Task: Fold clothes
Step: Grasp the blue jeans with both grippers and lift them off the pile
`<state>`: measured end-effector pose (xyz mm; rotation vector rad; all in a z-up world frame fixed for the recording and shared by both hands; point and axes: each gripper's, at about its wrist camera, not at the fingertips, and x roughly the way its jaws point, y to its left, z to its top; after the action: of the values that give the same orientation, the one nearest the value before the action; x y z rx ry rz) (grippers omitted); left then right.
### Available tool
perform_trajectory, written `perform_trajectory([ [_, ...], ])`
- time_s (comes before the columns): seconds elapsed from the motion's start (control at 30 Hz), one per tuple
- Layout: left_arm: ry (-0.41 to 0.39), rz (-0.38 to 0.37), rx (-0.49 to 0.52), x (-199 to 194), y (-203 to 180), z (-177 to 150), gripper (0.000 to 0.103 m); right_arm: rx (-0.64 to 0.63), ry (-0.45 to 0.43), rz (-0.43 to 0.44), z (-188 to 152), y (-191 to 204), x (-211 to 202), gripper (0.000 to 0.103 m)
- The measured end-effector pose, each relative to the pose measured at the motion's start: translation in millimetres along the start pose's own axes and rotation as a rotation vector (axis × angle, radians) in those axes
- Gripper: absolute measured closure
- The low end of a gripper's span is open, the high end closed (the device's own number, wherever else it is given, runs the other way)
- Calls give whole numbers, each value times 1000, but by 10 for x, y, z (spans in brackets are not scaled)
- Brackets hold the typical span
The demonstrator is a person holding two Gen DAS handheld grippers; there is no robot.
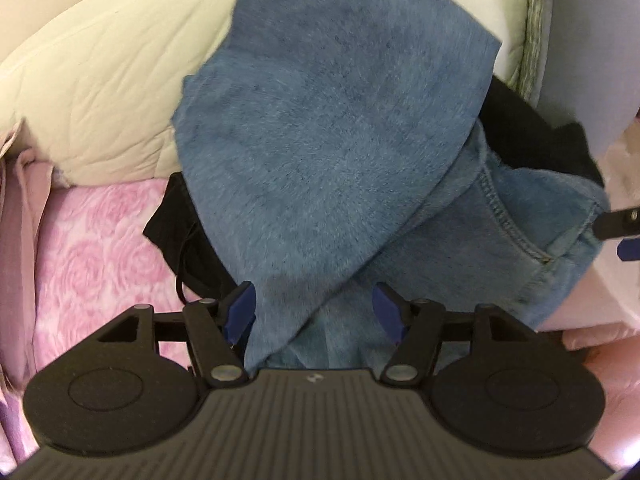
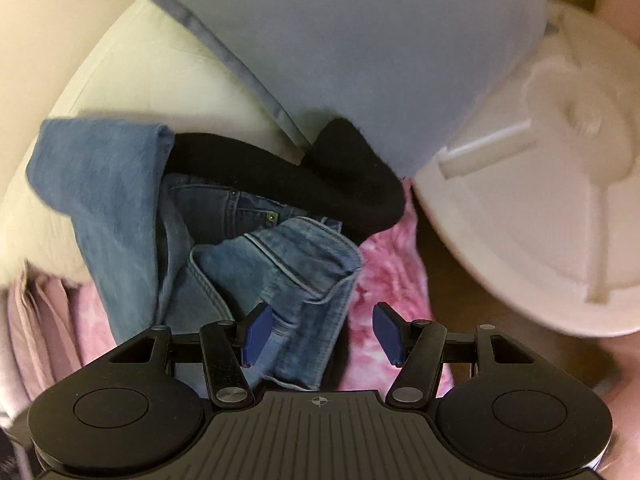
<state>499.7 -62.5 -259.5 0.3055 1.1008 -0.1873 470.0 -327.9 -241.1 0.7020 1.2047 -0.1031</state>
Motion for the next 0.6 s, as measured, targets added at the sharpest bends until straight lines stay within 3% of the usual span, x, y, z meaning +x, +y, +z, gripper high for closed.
perform_trajectory([
  [0.17,-42,21,30,245,12,24,42,98,32,54,57,-83,253,43],
  [0.27,-69,9,42,323,9,5,50,109,31,83,64,-73,337,45],
  [0.3,-77,1,35,326,23,-5,56,84,20,90,65,-33,324,74],
  [0.33,-88,-6,13,309,58,-16,60,60,10,97,66,6,311,84],
  [0.4,-106,-42,-64,236,193,-31,73,2,-24,104,58,122,242,91],
  [0.6,-232,-79,-288,-316,667,-137,87,-245,-187,183,-31,699,-277,93],
])
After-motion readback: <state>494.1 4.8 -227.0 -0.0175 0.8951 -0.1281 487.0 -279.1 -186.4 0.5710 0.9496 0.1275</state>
